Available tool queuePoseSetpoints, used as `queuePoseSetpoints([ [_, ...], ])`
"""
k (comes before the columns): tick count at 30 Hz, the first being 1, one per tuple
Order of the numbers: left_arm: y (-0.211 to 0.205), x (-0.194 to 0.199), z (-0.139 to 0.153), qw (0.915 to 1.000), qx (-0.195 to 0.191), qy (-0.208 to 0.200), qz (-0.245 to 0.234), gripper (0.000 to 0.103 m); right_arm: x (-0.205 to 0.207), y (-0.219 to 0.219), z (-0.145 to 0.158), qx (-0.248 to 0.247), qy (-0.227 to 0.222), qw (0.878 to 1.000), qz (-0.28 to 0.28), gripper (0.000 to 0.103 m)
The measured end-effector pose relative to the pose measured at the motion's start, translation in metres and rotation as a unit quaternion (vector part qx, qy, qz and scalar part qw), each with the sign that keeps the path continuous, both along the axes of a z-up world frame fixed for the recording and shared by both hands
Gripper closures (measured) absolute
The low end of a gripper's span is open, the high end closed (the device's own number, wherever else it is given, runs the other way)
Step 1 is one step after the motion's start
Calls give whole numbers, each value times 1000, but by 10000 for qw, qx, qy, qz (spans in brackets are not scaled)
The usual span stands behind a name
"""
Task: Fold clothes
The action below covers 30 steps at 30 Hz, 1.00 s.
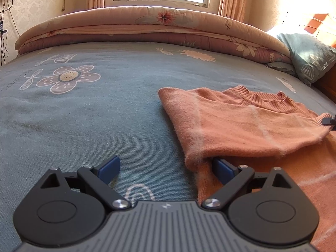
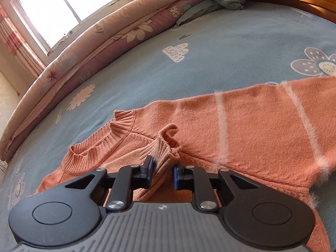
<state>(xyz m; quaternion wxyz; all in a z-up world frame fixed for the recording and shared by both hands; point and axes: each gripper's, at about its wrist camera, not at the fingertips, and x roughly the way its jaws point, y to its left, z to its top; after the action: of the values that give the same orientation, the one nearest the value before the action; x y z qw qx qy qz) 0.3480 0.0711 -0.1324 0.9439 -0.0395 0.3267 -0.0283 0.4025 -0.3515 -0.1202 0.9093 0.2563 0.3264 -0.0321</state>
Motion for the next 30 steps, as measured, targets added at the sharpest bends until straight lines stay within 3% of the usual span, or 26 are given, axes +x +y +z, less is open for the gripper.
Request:
queuePoseSetpoints([
  [3, -1, 0, 1, 10000, 19, 51, -22, 9, 1, 4, 9, -309, -229, 9992, 107, 84],
  [6, -1, 0, 2, 9999, 38, 103, -45, 9, 6, 3, 3, -596, -43, 9981, 141, 83],
  [7, -1, 0, 3, 9999, 44, 120, -52, 9, 6, 2, -1, -659, 179, 9976, 62, 76],
  [12, -4, -5, 17, 9990, -64, 359, -260, 9, -7, -16, 3, -785, 292, 9950, -535, 66],
  [16, -5, -23, 45, 9967, -327, -99, -737, 8, -10, -8, 21, -878, 203, 9956, -261, 60],
  [18, 1, -25, 49, 9968, -322, -330, -646, 7, -8, 9, 32, -830, 72, 9965, 76, 60],
  [21, 21, -15, 40, 9994, -267, -161, -121, 7, -1, 47, 45, -577, -100, 9951, 793, 61],
  [22, 31, -11, 36, 9995, -269, -87, 104, 7, 3, 63, 49, -533, -126, 9928, 1063, 69],
  [23, 43, -8, 32, 9990, -300, -40, 335, 7, 7, 81, 52, -496, -137, 9893, 1367, 86],
  [24, 54, -7, 30, 9980, -348, -21, 536, 7, 10, 97, 54, -475, -129, 9854, 1630, 89],
  [30, 102, -5, 20, 9877, -941, 41, 1245, 7, 26, 214, 59, -779, -171, 9487, 3061, 89],
])
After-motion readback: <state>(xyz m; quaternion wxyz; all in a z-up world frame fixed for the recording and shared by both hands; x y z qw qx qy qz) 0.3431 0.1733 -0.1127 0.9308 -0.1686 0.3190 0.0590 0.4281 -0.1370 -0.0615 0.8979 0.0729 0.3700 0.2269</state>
